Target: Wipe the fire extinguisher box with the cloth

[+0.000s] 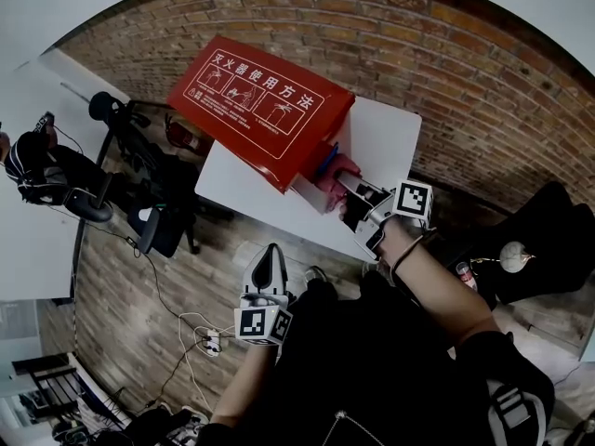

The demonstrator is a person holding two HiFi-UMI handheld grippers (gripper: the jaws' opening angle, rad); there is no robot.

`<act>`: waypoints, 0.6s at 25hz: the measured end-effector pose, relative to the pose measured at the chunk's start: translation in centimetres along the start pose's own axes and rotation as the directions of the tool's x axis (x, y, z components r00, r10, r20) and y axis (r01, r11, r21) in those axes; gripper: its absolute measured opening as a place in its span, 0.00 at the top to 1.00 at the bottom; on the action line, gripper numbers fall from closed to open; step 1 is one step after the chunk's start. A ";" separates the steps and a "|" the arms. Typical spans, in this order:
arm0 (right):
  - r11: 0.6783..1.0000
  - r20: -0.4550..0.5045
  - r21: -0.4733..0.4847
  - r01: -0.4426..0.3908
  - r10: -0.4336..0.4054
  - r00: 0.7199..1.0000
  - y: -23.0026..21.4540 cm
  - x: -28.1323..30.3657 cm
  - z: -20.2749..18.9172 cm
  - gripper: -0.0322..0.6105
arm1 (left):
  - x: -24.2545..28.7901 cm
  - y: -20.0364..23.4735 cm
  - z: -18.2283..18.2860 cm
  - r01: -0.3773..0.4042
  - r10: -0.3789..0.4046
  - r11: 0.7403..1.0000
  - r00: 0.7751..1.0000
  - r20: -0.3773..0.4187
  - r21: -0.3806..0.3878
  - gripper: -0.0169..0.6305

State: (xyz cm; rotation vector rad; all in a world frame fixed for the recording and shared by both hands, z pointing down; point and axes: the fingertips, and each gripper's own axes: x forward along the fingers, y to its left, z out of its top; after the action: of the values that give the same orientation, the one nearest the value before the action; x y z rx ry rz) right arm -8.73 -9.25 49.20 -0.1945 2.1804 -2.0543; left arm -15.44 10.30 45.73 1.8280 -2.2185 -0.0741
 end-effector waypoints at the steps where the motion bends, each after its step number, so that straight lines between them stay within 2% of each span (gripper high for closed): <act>1: 1.000 -0.004 -0.005 0.005 -0.005 1.000 0.3 0.0 0.0 0.79 | 0.1 0.1 0.0 0.001 -0.001 1.000 1.000 -0.003 -0.003 0.93; 4: 1.000 -0.016 -0.016 0.022 -0.023 1.000 1.0 -0.1 0.0 0.79 | 0.3 0.2 0.0 0.005 -0.005 1.000 1.000 -0.010 -0.007 0.93; 8: 1.000 -0.022 -0.023 -0.017 0.016 1.000 3.5 -0.1 0.1 0.79 | 0.8 0.5 0.1 0.015 -0.015 1.000 1.000 -0.004 -0.007 0.93; 12: 0.999 -0.032 -0.039 0.001 -0.003 0.999 4.8 0.0 0.0 0.79 | 1.3 0.6 0.4 0.026 -0.026 1.000 1.000 0.000 -0.008 0.93; 15: 0.999 -0.031 -0.037 -0.031 0.030 0.999 6.2 0.0 0.0 0.79 | 1.8 1.0 0.5 0.035 -0.035 0.999 0.999 0.003 -0.010 0.93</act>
State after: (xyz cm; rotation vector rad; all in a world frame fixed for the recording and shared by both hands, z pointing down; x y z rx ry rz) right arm -8.71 -8.91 43.04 -0.1344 2.2268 -2.0138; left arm -16.82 8.72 45.71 1.8624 -2.1845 -0.0941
